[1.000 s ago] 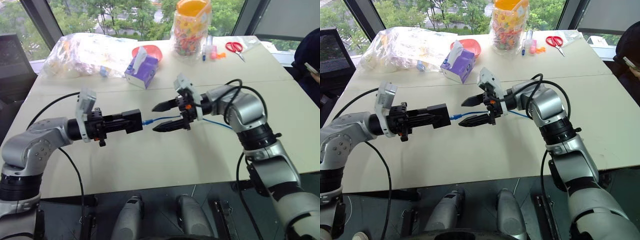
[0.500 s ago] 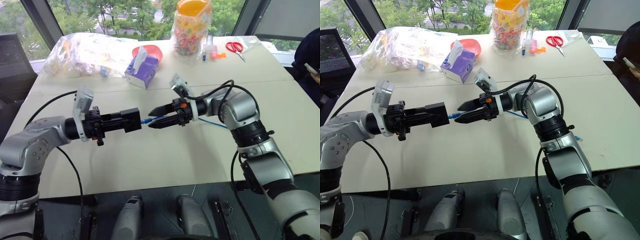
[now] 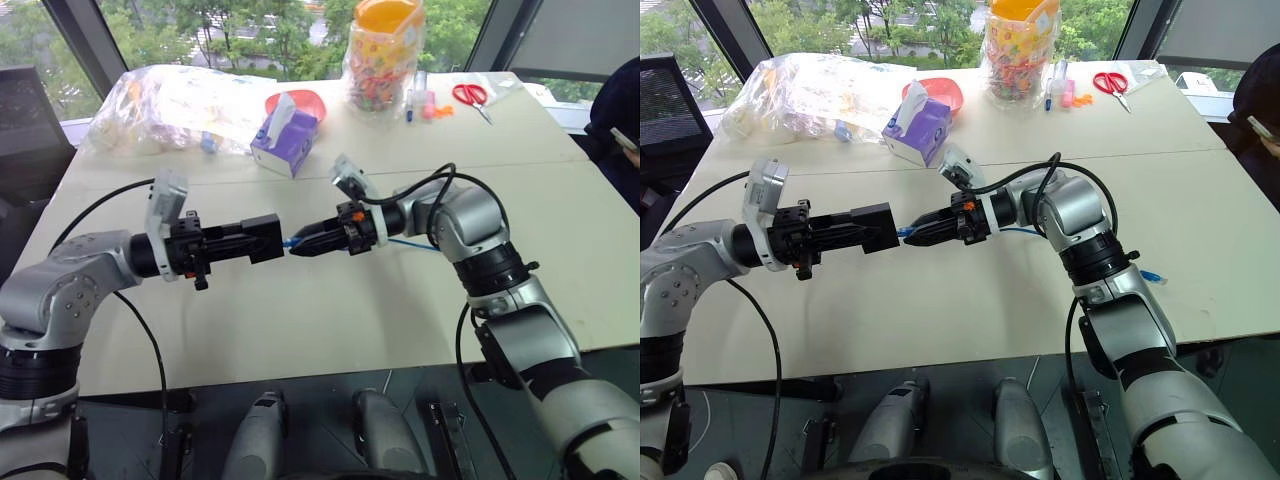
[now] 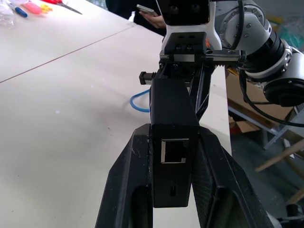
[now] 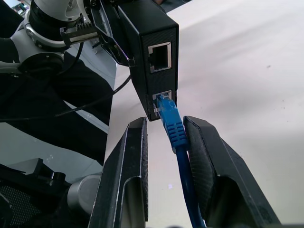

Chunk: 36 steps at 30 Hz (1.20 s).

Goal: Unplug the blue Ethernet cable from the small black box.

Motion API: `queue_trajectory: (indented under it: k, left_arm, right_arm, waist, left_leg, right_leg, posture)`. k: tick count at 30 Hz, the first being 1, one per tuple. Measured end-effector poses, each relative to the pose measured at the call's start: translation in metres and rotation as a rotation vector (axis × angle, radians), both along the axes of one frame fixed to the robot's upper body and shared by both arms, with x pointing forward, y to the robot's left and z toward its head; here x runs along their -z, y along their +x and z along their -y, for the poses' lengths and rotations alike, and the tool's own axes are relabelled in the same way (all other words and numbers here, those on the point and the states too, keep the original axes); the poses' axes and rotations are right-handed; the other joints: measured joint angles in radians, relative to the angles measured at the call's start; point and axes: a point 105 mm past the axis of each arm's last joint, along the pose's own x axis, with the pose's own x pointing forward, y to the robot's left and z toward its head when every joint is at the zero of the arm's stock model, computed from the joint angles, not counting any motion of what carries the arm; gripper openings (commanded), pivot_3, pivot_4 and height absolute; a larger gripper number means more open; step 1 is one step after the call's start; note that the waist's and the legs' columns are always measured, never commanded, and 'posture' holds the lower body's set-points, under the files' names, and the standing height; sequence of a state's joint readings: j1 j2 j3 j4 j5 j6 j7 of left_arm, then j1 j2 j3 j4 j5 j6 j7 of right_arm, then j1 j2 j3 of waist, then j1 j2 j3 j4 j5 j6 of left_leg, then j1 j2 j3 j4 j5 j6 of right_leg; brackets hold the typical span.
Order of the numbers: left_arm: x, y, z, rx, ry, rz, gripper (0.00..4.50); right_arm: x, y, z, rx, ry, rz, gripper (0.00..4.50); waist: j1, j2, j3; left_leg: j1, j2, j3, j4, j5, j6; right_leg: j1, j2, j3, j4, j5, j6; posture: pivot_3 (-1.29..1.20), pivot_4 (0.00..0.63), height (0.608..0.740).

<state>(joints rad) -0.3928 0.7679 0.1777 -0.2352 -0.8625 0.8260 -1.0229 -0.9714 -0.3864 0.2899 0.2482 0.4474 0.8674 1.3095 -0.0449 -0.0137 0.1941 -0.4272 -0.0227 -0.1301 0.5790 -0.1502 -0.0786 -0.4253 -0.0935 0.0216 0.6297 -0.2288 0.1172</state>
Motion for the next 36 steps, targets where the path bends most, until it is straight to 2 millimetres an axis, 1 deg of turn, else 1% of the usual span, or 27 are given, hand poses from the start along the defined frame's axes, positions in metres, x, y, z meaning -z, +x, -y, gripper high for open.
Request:
queue_trajectory:
  k: [18, 22, 36]
  left_arm:
    - [0.0013, -0.0005, 0.0012, 0.004, 0.003, 0.004, 0.5]
    - [0.0016, -0.0013, 0.0015, 0.009, 0.006, 0.005, 0.5]
    - [0.0026, -0.0032, 0.0026, 0.018, 0.02, 0.011, 0.5]
  right_arm:
    - [0.0002, -0.0008, -0.0008, -0.004, -0.003, 0.002, 1.25]
    - [0.0017, -0.0009, -0.0004, -0.006, -0.013, 0.003, 0.02]
    - [0.0032, -0.0026, 0.0002, -0.02, -0.024, -0.002, 0.02]
  waist:
    - [0.0, 0.0, 0.0]
    - [0.0, 0.0, 0.0]
    - [0.0, 0.0, 0.0]
  left_leg:
    - [0.0, 0.0, 0.0, 0.0, 0.0, 0.0]
    - [0.0, 0.0, 0.0, 0.0, 0.0, 0.0]
    - [0.0, 0.0, 0.0, 0.0, 0.0, 0.0]
  right_leg:
    - [0.0, 0.0, 0.0, 0.0, 0.0, 0.0]
    - [0.0, 0.0, 0.0, 0.0, 0.0, 0.0]
    - [0.0, 0.0, 0.0, 0.0, 0.0, 0.0]
  posture:
    - [0.0, 0.15, 0.728]
    - [0.0, 0.15, 0.728]
    - [0.0, 0.15, 0.728]
